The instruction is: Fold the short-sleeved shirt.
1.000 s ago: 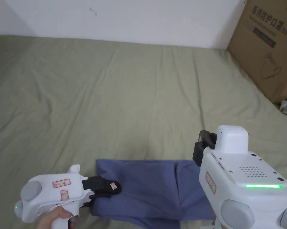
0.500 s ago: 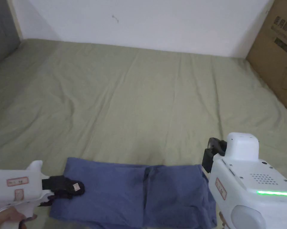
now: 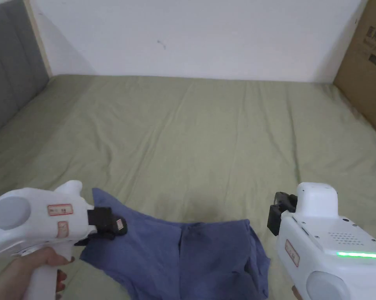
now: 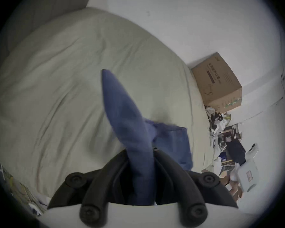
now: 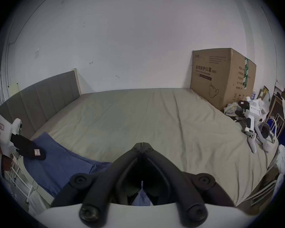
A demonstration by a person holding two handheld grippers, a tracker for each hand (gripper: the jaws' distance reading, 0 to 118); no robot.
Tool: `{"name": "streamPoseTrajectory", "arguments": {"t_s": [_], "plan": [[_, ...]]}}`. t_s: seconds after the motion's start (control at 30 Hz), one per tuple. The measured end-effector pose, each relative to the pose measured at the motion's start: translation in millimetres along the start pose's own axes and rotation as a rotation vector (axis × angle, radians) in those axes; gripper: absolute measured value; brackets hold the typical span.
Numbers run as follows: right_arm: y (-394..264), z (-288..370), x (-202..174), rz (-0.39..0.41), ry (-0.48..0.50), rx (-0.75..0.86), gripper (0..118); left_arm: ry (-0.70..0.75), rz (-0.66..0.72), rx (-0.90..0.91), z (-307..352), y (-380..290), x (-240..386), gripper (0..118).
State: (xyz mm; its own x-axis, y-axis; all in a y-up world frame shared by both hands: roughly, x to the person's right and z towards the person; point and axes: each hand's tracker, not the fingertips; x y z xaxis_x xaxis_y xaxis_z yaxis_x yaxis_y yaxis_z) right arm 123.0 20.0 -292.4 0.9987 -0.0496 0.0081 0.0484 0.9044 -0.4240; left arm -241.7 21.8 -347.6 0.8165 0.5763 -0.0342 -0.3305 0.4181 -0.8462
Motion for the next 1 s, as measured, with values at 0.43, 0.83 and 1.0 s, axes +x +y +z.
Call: {"name": "streamPoseTrajectory", "arguments": {"t_s": [0.43, 0.83, 1.0], "plan": [[-4, 20, 86, -0.176, -0.059, -0.013, 0, 0.047, -0.486, -0.238, -141, -57, 190, 14], [-16, 26, 122, -0.238, -0.089, -0.061, 0, -0.073, -0.351, -0.203, -145, -59, 157, 16], [-20, 18, 117, -0.227, -0.07, -0.077, 0, 0.059, -0.27, -0.183, -149, -55, 106, 2]]}}
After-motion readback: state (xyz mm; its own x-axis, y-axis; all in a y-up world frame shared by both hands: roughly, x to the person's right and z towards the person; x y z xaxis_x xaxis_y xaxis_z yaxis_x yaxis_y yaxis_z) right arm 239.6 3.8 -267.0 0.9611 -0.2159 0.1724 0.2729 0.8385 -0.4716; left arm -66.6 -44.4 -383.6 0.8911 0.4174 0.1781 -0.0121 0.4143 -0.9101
